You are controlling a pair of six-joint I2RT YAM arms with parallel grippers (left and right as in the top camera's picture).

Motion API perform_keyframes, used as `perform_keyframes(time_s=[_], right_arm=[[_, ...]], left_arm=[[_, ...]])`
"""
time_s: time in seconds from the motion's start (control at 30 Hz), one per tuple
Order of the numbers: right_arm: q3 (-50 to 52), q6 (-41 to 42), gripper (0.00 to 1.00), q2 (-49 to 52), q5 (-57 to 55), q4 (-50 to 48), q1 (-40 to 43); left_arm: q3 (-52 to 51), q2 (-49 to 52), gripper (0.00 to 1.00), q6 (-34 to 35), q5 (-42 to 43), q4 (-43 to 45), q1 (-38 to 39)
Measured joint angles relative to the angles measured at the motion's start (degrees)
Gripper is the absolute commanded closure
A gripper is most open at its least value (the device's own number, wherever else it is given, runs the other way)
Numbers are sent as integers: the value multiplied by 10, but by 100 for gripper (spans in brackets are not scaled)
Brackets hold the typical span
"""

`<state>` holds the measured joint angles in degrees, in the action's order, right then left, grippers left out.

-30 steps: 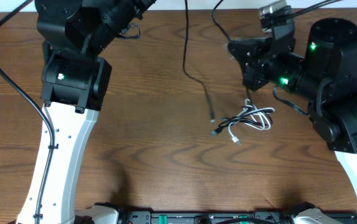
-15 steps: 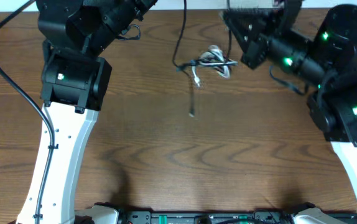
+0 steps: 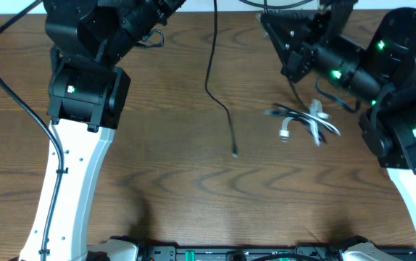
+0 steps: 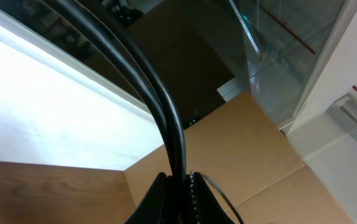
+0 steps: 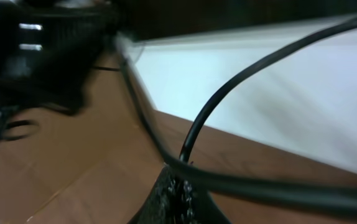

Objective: Untangle cables

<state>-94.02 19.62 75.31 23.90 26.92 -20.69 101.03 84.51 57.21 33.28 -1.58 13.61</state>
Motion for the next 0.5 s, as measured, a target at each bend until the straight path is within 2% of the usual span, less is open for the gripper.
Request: perform_keyframes(time_s=[0.13,0.23,0.33,0.37,0.43,0.5], right_arm=[[1,74,99,8,-94,22,1],[7,118,98,14,-53,-100,12],[5,130,98,8,55,-225,29],[3,122,99,-3,91,-224,36],[-5,96,99,-17,92,-150,39],[-7,98,98,-26,14,-43,39]], left_arm=[[0,0,93,-1,0,-3,0],[0,0,92,-2,0,-5,0],[0,0,93,-3,0,-6,0],[0,0,93,-3,0,-10,0],[0,0,93,-3,0,-14,0],[0,0,92,-3,0,-18,0]])
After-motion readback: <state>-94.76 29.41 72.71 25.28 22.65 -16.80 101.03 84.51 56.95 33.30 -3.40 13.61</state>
